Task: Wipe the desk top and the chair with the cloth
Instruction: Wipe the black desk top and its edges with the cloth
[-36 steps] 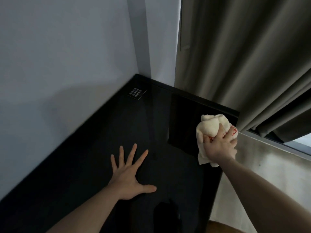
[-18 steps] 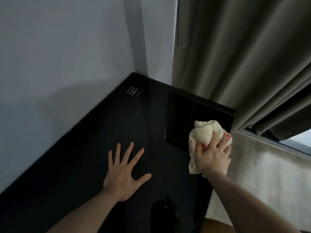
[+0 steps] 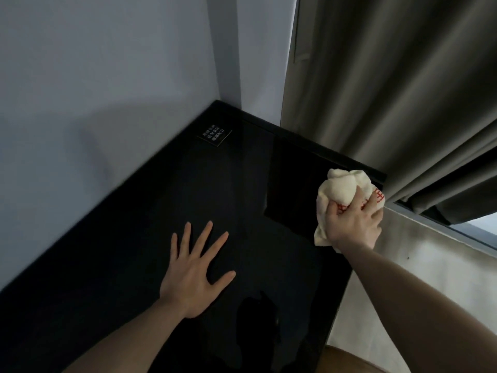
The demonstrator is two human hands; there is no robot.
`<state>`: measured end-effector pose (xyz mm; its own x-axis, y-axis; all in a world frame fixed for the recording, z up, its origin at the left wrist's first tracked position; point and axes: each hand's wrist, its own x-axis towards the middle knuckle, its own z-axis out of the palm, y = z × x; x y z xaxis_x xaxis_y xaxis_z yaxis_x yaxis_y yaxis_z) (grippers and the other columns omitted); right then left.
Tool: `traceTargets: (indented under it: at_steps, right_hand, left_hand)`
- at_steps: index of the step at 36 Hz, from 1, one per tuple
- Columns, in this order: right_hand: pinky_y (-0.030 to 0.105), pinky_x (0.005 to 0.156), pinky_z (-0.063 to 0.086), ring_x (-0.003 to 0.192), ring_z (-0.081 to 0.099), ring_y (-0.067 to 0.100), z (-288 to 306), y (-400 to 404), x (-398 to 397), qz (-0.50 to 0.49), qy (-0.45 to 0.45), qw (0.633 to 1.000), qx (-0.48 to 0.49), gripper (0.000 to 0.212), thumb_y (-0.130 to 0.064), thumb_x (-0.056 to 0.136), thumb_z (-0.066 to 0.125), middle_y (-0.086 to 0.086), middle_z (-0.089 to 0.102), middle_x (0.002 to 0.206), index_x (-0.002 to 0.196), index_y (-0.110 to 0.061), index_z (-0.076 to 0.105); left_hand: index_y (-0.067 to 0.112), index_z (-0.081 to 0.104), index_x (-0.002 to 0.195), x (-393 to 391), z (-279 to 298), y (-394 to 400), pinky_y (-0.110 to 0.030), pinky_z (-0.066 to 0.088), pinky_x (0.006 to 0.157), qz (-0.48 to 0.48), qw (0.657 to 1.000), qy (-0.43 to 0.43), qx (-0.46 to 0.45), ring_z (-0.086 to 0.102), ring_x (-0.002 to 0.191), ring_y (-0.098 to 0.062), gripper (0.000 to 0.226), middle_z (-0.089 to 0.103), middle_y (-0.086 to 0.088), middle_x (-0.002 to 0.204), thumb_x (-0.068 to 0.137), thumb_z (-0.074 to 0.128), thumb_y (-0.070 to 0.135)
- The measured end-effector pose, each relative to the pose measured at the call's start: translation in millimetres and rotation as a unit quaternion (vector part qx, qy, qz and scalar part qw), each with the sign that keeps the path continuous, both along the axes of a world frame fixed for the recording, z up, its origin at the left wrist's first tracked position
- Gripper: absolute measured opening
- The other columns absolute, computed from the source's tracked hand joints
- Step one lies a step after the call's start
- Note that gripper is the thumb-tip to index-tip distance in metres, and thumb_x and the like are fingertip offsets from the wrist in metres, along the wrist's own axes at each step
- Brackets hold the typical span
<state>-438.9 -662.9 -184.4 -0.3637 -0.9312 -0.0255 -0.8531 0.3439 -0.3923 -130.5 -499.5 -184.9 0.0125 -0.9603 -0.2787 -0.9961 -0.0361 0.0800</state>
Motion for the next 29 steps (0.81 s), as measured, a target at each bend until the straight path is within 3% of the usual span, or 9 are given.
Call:
traceTargets:
  at_steps: [4,11,17,24,29]
  right_hand:
    - [0.064,0.107,0.033,0.143,0.024,0.047,0,-20,-6,-0.009,0.001,1.000,0.000,0.070,-0.059,0.090,0.043,0.014,0.013,0.165,0.149,-0.030,0.018]
    - [0.061,0.110,0.029,0.143,0.024,0.045,-3,-47,-14,-0.023,0.008,1.000,0.001,0.075,-0.059,0.091,0.043,0.017,0.014,0.164,0.153,-0.025,0.018]
    - [0.062,0.110,0.029,0.141,0.026,0.048,-2,-44,-14,-0.023,0.019,1.000,0.004,0.074,-0.056,0.092,0.043,0.021,0.018,0.163,0.153,-0.022,0.020]
    - [0.064,0.106,0.031,0.144,0.020,0.048,-9,32,10,0.005,0.035,0.999,0.012,0.073,-0.052,0.093,0.043,0.021,0.018,0.163,0.155,-0.021,0.019]
    - [0.063,0.108,0.028,0.148,0.012,0.049,-7,104,29,0.047,0.043,0.998,0.030,0.076,-0.055,0.096,0.042,0.023,0.011,0.165,0.159,-0.021,0.017]
  left_hand:
    - [0.054,-0.019,0.154,1,-1,1,-0.056,-0.013,0.125,-0.003,1.000,0.009,-0.004,-0.036,0.149,-0.029,0.084,-0.034,0.011,0.164,0.080,0.000,0.090]
    - [0.054,-0.011,0.156,0,0,0,-0.056,-0.010,0.125,0.003,0.999,0.029,-0.021,-0.030,0.152,-0.029,0.084,-0.027,0.012,0.167,0.081,0.001,0.090]
    - [0.054,-0.008,0.157,2,-5,3,-0.054,-0.011,0.125,0.005,0.999,0.035,-0.036,-0.031,0.152,-0.027,0.080,-0.024,0.014,0.168,0.088,0.017,0.085]
    - [0.050,0.005,0.160,0,-3,8,-0.051,-0.007,0.127,0.025,0.997,0.049,-0.057,-0.020,0.156,-0.025,0.077,-0.009,0.013,0.171,0.091,0.022,0.079]
    - [0.039,0.022,0.160,-4,2,26,-0.044,-0.001,0.129,0.068,0.988,0.097,-0.097,-0.003,0.158,-0.019,0.065,0.007,0.007,0.171,0.099,0.029,0.061]
